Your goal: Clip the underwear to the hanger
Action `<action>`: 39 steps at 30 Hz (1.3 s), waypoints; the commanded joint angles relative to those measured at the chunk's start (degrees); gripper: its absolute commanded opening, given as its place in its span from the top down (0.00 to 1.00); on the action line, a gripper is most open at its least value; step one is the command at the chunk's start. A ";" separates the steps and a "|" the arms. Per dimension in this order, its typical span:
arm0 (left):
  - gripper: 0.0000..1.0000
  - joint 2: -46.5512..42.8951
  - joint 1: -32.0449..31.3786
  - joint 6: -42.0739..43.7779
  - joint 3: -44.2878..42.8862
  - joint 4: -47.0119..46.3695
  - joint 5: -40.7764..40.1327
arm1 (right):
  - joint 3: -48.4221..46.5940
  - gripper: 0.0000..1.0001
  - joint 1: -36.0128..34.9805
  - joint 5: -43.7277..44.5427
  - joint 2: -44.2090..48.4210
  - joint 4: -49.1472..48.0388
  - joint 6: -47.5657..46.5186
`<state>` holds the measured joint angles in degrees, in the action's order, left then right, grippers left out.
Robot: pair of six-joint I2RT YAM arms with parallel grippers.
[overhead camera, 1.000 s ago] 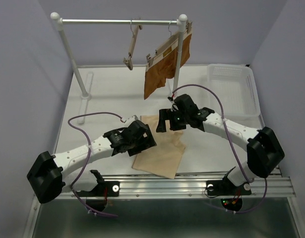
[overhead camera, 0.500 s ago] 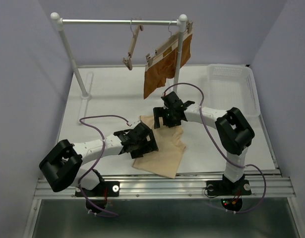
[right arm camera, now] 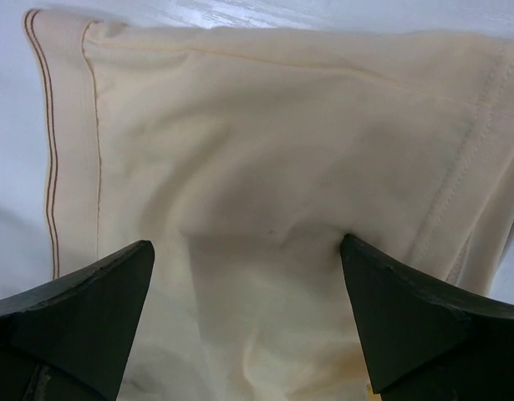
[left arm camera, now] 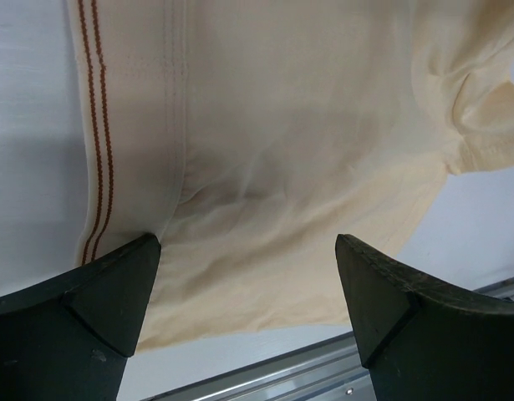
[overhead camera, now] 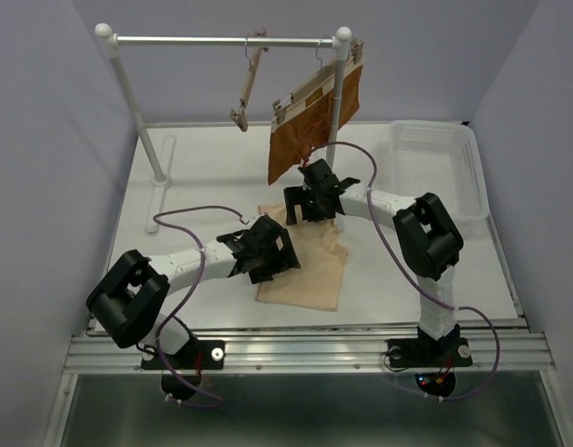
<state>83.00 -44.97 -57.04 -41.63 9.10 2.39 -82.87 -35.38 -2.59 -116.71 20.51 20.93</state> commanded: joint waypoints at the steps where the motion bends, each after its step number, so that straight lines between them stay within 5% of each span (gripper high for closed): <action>1: 0.01 -2.57 1.03 2.98 -2.58 7.15 -6.17 | 0.78 0.00 0.48 -2.06 3.05 0.67 -3.17; 11: 0.01 -17.15 1.46 6.76 -12.68 19.10 -16.54 | 6.48 0.00 0.48 -1.19 20.10 3.48 -2.38; 21: 0.01 -21.48 2.70 15.02 -37.39 30.00 -33.23 | 13.00 0.00 0.48 1.53 34.08 5.94 -1.94; 25: 0.01 -22.18 2.78 22.74 -47.66 26.68 -35.26 | 13.44 0.00 0.48 2.33 36.89 7.70 -2.91; 32: 0.01 -14.46 5.32 39.27 -61.80 21.04 -32.55 | 13.70 0.00 0.48 2.15 40.68 9.19 -4.84; 39: 0.01 0.74 16.22 50.43 -81.48 25.43 -14.31 | 13.88 0.00 0.48 0.31 41.12 9.90 -5.99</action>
<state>77.69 -31.79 -15.64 -116.81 32.77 -22.31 -68.79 -35.22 -1.45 -76.75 29.76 16.45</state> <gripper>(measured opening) 0.989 0.995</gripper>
